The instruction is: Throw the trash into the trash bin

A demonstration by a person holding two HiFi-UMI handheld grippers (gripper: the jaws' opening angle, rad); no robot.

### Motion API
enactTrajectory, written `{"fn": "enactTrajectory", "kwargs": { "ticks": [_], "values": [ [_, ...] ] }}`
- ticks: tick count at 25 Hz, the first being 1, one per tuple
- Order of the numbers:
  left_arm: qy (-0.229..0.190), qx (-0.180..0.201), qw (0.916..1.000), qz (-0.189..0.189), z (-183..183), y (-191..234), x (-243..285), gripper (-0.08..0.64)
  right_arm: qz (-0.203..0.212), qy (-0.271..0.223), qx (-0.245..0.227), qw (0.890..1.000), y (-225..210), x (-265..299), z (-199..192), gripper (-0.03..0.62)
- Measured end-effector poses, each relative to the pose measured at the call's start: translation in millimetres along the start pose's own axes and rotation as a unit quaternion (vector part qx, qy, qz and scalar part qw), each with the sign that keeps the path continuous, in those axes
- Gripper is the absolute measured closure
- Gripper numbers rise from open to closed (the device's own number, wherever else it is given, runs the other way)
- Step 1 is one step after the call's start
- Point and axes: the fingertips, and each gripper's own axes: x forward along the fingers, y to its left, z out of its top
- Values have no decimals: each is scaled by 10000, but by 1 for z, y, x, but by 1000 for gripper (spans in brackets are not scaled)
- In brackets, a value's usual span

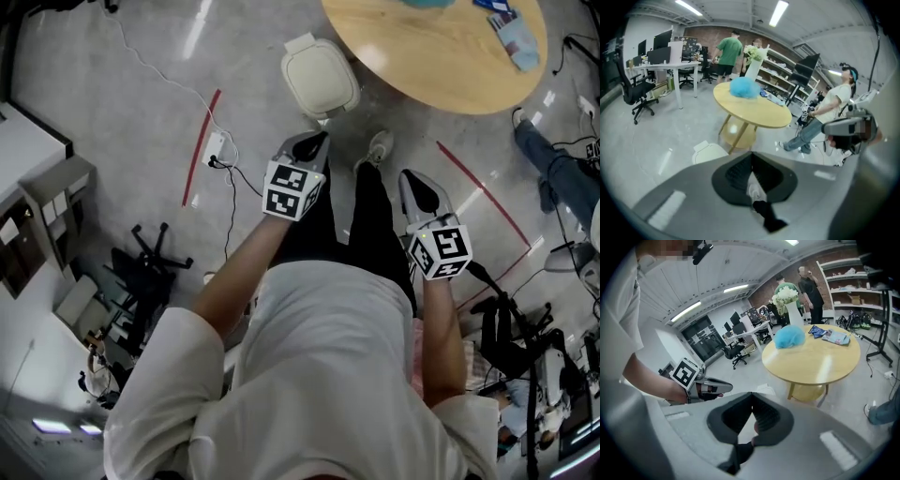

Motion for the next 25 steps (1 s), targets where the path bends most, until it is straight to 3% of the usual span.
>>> {"fn": "enactTrajectory", "kwargs": {
  "ticks": [25],
  "values": [
    [593, -105, 9981, 119, -119, 57, 149, 555, -41, 457, 398, 9982, -68, 107, -92, 592]
  ]
}}
